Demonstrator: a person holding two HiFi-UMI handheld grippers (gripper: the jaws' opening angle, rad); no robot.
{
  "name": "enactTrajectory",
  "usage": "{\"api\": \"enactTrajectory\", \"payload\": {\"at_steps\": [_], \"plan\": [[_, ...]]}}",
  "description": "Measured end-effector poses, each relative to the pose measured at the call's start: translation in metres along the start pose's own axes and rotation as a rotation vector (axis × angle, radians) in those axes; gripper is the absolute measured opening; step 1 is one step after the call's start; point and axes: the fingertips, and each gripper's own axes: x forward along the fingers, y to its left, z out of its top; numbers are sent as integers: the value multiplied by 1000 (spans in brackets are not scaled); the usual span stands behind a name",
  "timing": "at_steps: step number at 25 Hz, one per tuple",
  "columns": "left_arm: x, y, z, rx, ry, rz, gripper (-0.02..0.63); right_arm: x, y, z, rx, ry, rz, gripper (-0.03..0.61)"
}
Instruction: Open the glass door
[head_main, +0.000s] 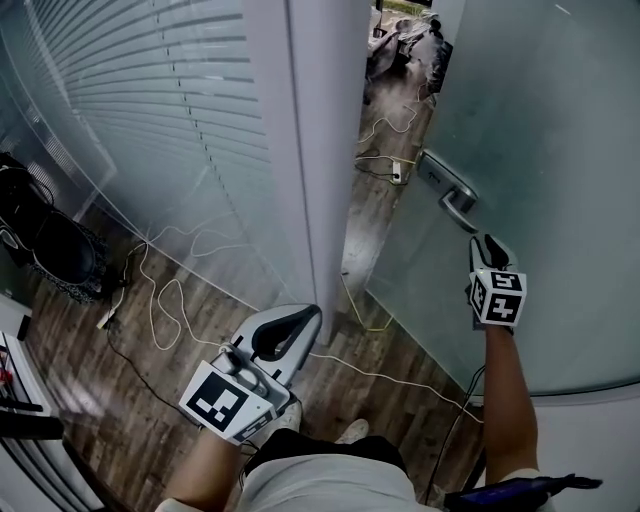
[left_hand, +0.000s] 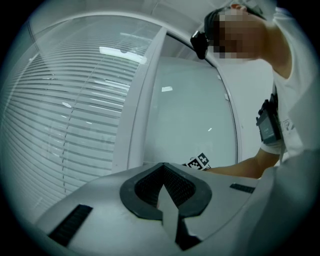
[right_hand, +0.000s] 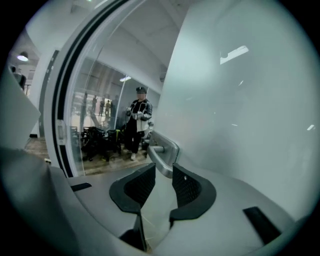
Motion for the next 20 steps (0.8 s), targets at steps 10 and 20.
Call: {"api": "enactTrajectory", "payload": {"at_steps": [10,20], "plan": [[-42,11,24,59,-64,-107,-1,-179,74,77,101,-304,-40,2],[-95,20,41,65,-130,-279,-1,-312,175,106,107,-411,-146,2]]}}
